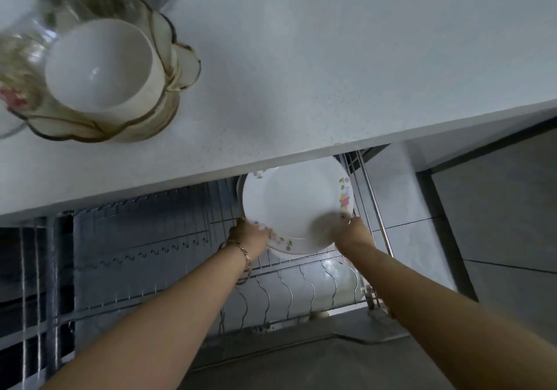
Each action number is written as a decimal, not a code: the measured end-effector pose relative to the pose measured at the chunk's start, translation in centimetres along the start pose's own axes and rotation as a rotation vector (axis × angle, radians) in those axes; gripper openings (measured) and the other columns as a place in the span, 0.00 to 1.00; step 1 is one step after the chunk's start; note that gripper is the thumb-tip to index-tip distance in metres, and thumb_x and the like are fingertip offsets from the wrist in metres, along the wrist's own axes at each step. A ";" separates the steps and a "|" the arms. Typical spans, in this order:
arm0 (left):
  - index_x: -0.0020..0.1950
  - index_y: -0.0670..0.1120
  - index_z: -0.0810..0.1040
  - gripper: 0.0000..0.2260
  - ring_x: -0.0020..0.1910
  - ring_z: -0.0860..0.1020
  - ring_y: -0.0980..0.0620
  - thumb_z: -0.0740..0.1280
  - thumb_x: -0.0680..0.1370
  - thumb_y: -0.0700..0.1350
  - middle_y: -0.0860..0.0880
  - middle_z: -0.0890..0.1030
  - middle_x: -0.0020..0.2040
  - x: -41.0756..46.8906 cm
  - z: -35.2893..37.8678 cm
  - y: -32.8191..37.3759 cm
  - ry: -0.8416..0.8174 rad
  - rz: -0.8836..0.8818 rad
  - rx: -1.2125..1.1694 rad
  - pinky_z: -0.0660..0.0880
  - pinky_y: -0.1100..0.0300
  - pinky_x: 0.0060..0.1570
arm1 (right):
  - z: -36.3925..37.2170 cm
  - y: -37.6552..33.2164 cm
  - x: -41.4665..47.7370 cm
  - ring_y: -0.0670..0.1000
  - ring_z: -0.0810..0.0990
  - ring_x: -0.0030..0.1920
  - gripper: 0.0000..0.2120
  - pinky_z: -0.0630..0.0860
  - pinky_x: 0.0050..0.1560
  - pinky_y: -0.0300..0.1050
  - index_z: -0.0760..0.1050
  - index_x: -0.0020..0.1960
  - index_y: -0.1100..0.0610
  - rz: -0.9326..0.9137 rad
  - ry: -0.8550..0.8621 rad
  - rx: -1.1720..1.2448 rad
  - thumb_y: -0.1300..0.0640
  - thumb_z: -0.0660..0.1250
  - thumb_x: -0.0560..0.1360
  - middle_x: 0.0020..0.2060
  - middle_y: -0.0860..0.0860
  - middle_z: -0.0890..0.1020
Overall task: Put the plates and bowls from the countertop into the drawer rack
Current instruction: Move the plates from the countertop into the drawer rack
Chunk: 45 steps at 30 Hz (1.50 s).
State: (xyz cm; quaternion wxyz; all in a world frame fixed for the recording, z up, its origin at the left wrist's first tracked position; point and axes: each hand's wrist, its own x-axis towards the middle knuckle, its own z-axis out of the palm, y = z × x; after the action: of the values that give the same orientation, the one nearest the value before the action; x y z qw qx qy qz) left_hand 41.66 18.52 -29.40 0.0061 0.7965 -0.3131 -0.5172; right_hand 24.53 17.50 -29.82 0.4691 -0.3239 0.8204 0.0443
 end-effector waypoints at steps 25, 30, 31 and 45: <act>0.34 0.44 0.69 0.13 0.35 0.75 0.46 0.57 0.78 0.37 0.34 0.80 0.57 -26.5 4.4 38.8 0.109 0.553 0.133 0.71 0.65 0.34 | -48.6 -2.2 -9.2 0.55 0.73 0.65 0.17 0.69 0.64 0.43 0.73 0.65 0.59 -0.662 0.203 -0.498 0.58 0.59 0.78 0.65 0.55 0.76; 0.38 0.40 0.73 0.09 0.37 0.77 0.44 0.57 0.77 0.35 0.34 0.81 0.56 -26.9 5.0 43.9 0.197 0.498 0.058 0.68 0.63 0.30 | -54.3 -3.7 -6.9 0.56 0.77 0.62 0.17 0.72 0.58 0.42 0.74 0.64 0.60 -0.702 0.208 -0.467 0.59 0.58 0.77 0.60 0.56 0.79; 0.38 0.40 0.73 0.09 0.40 0.78 0.44 0.57 0.76 0.35 0.34 0.81 0.55 -26.8 4.9 44.5 0.209 0.486 0.052 0.67 0.63 0.30 | -55.0 -4.2 -6.5 0.56 0.77 0.61 0.17 0.72 0.58 0.42 0.74 0.63 0.60 -0.714 0.206 -0.464 0.59 0.58 0.77 0.60 0.56 0.79; 0.37 0.45 0.68 0.09 0.41 0.75 0.44 0.58 0.76 0.36 0.45 0.72 0.36 -13.7 -0.6 52.9 0.324 0.420 -0.046 0.69 0.58 0.40 | -56.1 -15.8 4.5 0.54 0.74 0.65 0.18 0.71 0.62 0.45 0.70 0.66 0.55 -0.724 0.148 -0.537 0.55 0.57 0.78 0.65 0.53 0.75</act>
State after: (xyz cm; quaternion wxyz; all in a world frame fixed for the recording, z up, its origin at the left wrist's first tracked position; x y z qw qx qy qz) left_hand 12.45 -17.23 -0.19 0.1814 0.7861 -0.4545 -0.3776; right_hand -9.54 -18.21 1.44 0.2939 -0.7023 0.6450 0.0652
